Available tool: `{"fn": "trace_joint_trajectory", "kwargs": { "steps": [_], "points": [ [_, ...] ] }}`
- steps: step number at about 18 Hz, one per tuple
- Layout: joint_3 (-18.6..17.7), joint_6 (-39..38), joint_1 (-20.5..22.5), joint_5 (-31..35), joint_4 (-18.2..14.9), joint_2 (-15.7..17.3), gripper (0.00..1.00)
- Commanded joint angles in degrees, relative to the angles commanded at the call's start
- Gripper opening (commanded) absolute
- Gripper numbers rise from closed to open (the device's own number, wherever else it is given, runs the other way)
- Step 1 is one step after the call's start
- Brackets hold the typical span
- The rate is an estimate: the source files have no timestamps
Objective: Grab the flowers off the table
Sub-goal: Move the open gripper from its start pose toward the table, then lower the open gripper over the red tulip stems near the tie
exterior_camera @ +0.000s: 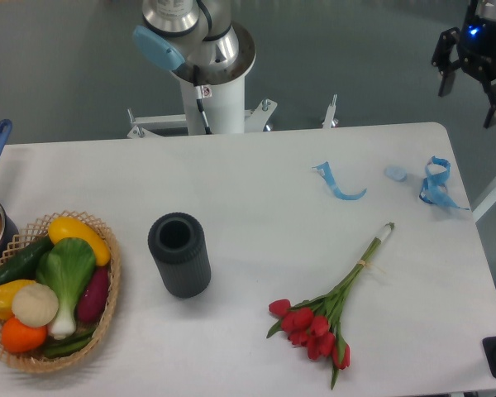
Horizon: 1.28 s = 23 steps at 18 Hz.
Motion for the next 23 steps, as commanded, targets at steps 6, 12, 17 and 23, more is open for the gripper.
{"fn": "trace_joint_trajectory", "kwargs": {
  "steps": [6,12,17,23],
  "points": [
    [-2.46,-0.53,-0.79,0.35,0.18,1.67,1.0],
    [-4.66,-5.7,-2.28,-0.79,2.55,1.58,1.0],
    [-4.31,-17.3,-5.35,-1.76,2.64,0.01,1.0],
    [-4.74,-21.6,-11.5,-2.81,4.21,-5.96,1.0]
  ]
}}
